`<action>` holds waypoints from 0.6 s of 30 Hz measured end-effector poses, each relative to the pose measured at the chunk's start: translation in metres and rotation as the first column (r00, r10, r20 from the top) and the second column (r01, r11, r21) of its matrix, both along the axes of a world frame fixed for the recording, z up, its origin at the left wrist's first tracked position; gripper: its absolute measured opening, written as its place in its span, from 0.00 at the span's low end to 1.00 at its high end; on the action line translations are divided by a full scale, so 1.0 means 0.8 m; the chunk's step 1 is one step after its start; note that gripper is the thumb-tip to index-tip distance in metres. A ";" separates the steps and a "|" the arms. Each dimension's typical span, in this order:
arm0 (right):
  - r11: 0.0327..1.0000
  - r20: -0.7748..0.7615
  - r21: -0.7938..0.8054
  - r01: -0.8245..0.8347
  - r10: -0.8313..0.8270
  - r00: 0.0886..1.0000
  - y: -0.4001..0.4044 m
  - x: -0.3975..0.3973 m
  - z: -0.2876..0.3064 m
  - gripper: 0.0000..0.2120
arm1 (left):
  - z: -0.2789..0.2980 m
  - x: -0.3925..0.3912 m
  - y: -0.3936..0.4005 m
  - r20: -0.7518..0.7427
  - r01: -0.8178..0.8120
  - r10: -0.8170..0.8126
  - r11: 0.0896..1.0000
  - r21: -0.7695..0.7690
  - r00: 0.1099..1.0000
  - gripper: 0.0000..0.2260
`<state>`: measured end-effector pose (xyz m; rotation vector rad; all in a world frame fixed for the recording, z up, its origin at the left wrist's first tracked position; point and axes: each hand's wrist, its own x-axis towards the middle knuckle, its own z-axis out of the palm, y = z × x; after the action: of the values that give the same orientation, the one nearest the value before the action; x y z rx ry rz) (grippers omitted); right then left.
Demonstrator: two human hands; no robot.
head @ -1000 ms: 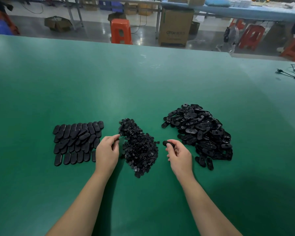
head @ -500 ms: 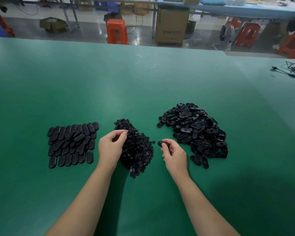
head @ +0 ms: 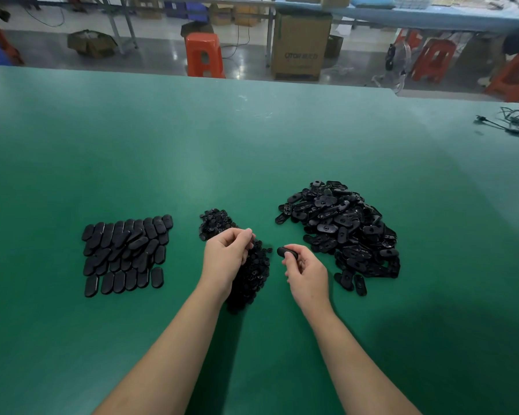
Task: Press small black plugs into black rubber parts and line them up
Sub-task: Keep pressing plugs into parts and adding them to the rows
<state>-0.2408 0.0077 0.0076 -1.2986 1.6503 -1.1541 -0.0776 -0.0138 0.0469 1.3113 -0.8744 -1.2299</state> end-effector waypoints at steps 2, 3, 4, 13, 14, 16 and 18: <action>1.000 -0.009 -0.003 0.004 -0.004 1.000 -0.001 0.000 0.000 0.11 | -0.002 -0.002 0.001 0.033 -0.001 0.001 1.000 0.002 0.999 0.11; 1.000 -0.011 -0.003 0.005 -0.006 1.000 -0.001 0.000 0.000 0.11 | -0.003 -0.002 0.001 0.063 0.000 0.000 1.000 0.001 0.998 0.11; 1.000 -0.014 -0.003 0.005 -0.005 1.000 -0.001 0.000 -0.001 0.11 | -0.004 -0.002 0.001 0.088 0.007 -0.007 1.000 -0.001 0.996 0.10; 1.000 0.017 -0.005 -0.002 0.002 1.000 0.000 -0.001 -0.003 0.11 | -0.008 0.000 0.002 0.162 0.142 -0.147 0.989 0.042 0.976 0.05; 1.000 0.021 -0.001 -0.005 0.005 1.000 0.000 -0.002 -0.004 0.11 | -0.008 0.000 0.002 0.167 0.149 -0.154 0.988 0.044 0.974 0.04; 1.000 0.013 0.006 -0.011 0.011 1.000 0.000 -0.003 -0.005 0.12 | -0.008 -0.003 0.001 0.179 0.156 -0.160 0.987 0.036 0.971 0.03; 1.000 0.006 0.010 -0.014 0.014 1.000 -0.001 -0.004 -0.006 0.13 | -0.007 -0.008 0.000 0.202 0.163 -0.166 0.986 0.028 0.965 0.03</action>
<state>-0.2436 0.0071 0.0029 -1.2969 1.6385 -1.1387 -0.0841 -0.0139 0.0411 1.4141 -1.1439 -1.2435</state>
